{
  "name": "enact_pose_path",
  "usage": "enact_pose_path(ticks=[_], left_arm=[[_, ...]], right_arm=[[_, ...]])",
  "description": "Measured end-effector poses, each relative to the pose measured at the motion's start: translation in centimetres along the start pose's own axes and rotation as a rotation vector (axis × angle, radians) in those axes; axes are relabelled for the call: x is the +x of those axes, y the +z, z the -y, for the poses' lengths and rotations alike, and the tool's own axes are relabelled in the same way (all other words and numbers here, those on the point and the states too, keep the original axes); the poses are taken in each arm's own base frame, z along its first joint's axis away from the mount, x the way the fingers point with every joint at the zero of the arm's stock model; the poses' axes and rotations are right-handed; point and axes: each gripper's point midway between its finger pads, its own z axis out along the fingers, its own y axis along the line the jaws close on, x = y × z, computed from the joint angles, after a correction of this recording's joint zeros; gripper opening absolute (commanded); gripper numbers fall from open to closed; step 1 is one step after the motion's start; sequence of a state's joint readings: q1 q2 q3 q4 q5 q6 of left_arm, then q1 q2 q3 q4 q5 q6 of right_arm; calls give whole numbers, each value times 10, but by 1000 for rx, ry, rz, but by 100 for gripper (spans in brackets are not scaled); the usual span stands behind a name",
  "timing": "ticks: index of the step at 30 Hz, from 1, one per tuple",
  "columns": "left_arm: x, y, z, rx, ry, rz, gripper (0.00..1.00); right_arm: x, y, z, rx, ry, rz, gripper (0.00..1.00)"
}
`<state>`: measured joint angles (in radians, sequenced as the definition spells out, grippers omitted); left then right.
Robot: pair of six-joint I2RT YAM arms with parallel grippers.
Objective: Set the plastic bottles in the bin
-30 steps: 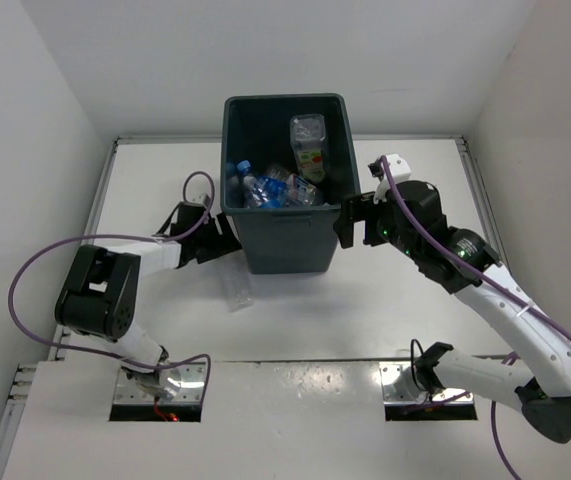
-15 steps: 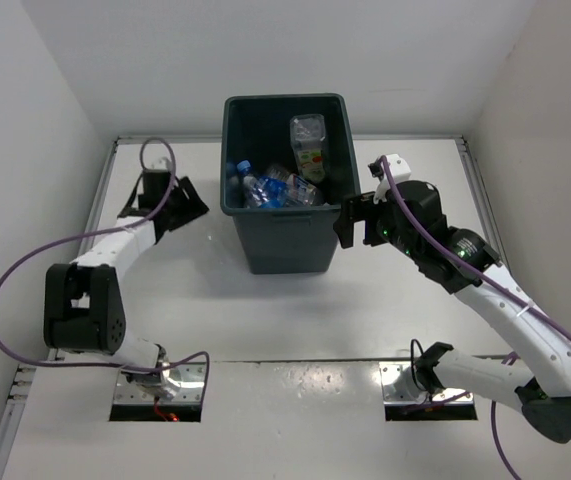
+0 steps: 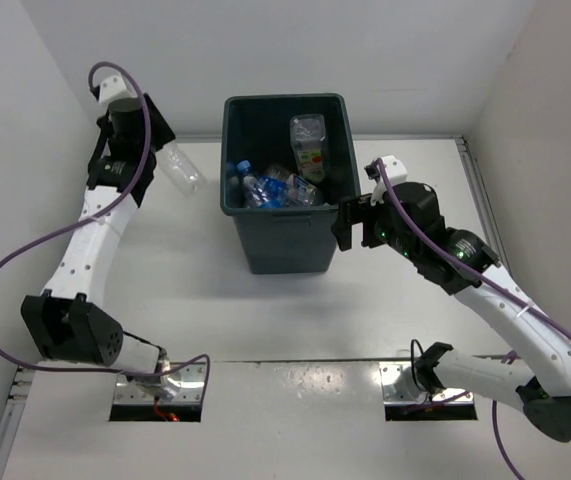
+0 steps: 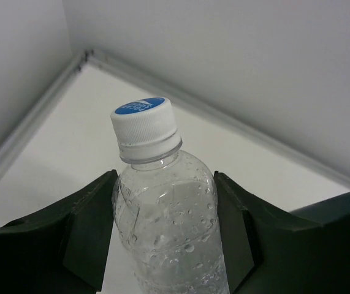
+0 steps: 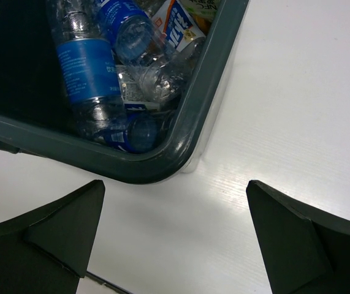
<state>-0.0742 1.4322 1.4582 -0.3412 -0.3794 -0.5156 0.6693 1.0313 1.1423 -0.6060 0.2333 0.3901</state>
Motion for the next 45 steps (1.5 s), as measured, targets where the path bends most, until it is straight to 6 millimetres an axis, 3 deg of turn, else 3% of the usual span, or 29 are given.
enact_pose_path(ticks=[7,11,13,16,20,26,30,34,45], left_arm=[[-119,-59,36,87,12,307,37],[-166,-96,62,205,0,427,39],[-175,-117,92,316,12,454,39],[-171,-143,138,488,32,454,40],[-148,-164,192,672,65,413,43],[-97,-171,241,808,132,316,51],[-69,-169,250,846,162,256,72],[-58,-166,255,864,165,228,100],[-48,-166,255,882,175,189,100]], right_arm=[[0,0,0,1,-3,0,100],[1,2,0,4,-4,-5,100],[2,3,0,5,-4,-9,100],[3,5,0,7,-6,-16,100],[4,6,0,8,-6,-19,100],[6,9,0,14,-4,-31,100],[6,10,0,14,-5,-32,100],[6,10,0,14,-4,-32,100],[6,12,5,45,5,-31,100]])
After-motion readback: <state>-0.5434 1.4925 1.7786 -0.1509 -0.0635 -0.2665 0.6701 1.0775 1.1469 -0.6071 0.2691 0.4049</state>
